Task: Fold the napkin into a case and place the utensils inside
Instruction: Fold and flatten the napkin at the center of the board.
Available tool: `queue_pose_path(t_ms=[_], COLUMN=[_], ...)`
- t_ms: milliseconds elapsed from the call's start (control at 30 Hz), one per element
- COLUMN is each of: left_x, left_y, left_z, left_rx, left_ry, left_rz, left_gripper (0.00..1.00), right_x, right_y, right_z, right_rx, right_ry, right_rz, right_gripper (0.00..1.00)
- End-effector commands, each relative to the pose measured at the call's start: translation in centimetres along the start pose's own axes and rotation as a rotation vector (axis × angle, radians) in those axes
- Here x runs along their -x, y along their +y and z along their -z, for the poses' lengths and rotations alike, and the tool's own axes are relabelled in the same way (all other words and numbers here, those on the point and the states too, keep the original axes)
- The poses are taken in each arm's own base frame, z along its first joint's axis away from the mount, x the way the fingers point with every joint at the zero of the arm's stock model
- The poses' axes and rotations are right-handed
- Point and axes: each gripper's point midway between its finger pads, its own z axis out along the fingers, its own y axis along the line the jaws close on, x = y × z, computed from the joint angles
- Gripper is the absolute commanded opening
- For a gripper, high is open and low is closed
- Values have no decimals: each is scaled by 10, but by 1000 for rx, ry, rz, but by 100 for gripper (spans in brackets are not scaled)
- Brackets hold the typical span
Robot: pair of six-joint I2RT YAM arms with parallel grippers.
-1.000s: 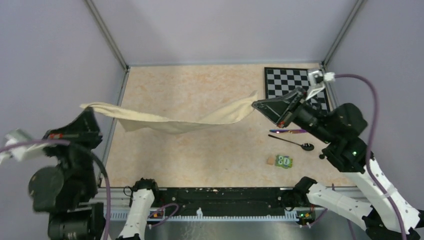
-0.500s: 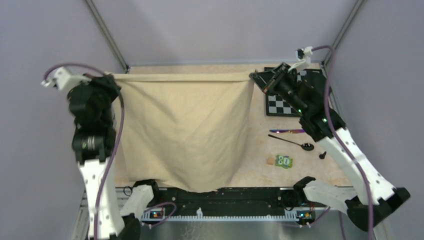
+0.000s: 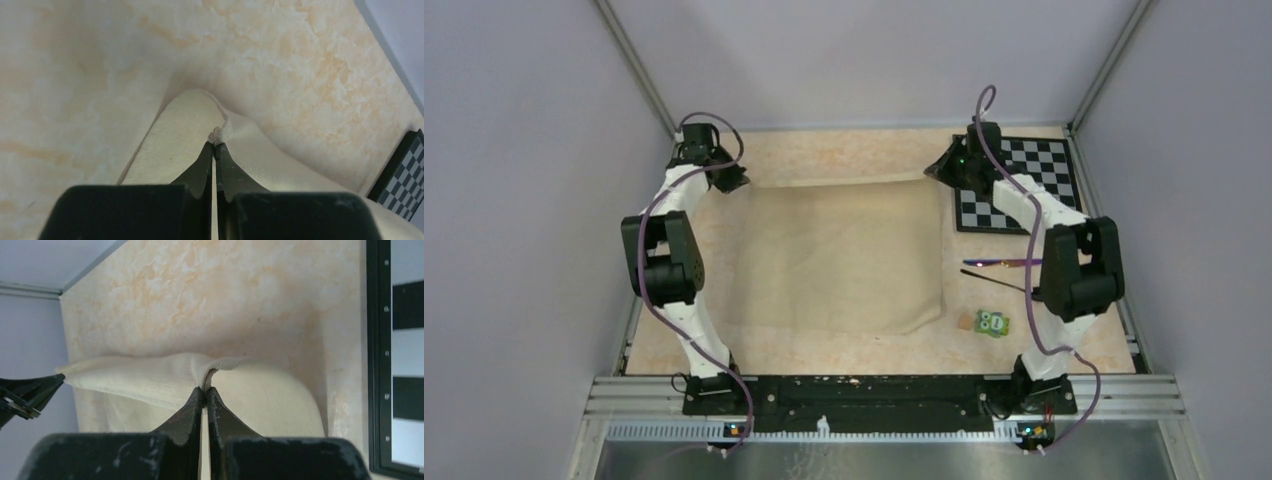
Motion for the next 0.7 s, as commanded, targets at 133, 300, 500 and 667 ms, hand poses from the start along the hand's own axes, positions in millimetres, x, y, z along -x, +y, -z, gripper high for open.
queue_pose_path(t_ms=[133, 300, 500, 667], left_x=[40, 32, -9, -71], left_y=[-42, -31, 0, 22], left_z=[-20, -5, 24, 50], left_rx=[-191, -174, -107, -103], left_ry=[-28, -11, 105, 256], left_rz=[-55, -85, -54, -14], left_gripper=[0, 0, 0, 0], right_x=[40, 34, 11, -20], right_y=[29, 32, 22, 2], right_z=[-43, -42, -16, 20], right_rx=[103, 119, 96, 64], right_ry=[-4, 35, 113, 163], right_rz=[130, 154, 179, 179], right_gripper=[0, 0, 0, 0])
